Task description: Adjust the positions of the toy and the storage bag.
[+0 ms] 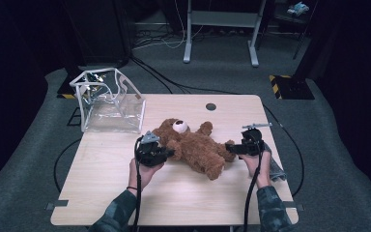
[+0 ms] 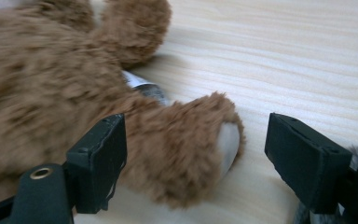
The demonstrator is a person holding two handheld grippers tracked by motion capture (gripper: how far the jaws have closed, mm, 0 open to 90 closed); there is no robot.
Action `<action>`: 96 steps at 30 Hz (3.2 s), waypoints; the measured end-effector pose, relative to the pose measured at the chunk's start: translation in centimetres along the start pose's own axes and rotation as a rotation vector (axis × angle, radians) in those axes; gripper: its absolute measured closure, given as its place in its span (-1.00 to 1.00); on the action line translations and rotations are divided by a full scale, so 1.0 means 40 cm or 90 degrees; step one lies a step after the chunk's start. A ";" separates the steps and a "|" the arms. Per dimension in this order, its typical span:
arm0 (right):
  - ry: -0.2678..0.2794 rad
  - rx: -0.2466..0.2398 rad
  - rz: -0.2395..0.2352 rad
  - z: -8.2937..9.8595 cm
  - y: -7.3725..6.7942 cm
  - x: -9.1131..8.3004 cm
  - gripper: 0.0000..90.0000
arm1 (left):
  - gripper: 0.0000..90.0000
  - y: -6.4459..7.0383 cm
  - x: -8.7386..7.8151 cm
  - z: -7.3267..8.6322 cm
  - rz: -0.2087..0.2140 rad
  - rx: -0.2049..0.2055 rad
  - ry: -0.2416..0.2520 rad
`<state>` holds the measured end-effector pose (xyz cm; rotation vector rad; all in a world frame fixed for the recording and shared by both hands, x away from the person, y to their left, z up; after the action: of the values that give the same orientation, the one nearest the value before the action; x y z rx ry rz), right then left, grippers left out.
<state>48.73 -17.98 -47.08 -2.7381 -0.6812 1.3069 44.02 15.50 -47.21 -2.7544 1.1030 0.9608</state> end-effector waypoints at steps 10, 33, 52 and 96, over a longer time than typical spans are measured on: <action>-0.074 0.015 -0.023 0.004 0.020 0.086 -0.11 | 0.69 0.000 0.005 0.008 -0.017 0.018 -0.002; 0.038 -0.069 0.021 -0.052 -0.024 -0.020 0.73 | 0.82 -0.012 -0.030 -0.085 -0.051 0.082 0.007; 0.146 -0.103 0.077 -0.103 -0.076 -0.186 0.73 | 0.82 -0.051 -0.018 -0.219 -0.049 0.123 0.022; 0.090 -0.083 -0.011 0.151 -0.129 -0.115 -0.65 | -0.18 -0.191 0.058 -0.102 -0.047 -0.059 -0.078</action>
<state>39.74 -16.10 -46.51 -2.8851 -0.8027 1.0883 52.32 18.82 -46.68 -2.7419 0.9565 1.1822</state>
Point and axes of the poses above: each handheld gripper's, and its own axes: x roughly forward along the jaws, z roughly out of its underside, y roughly to its right, the point moved 3 cm from there along x, roughly forward along the jaws, and after that the axes turned 1 degree about -z, right-handed, at the moved point
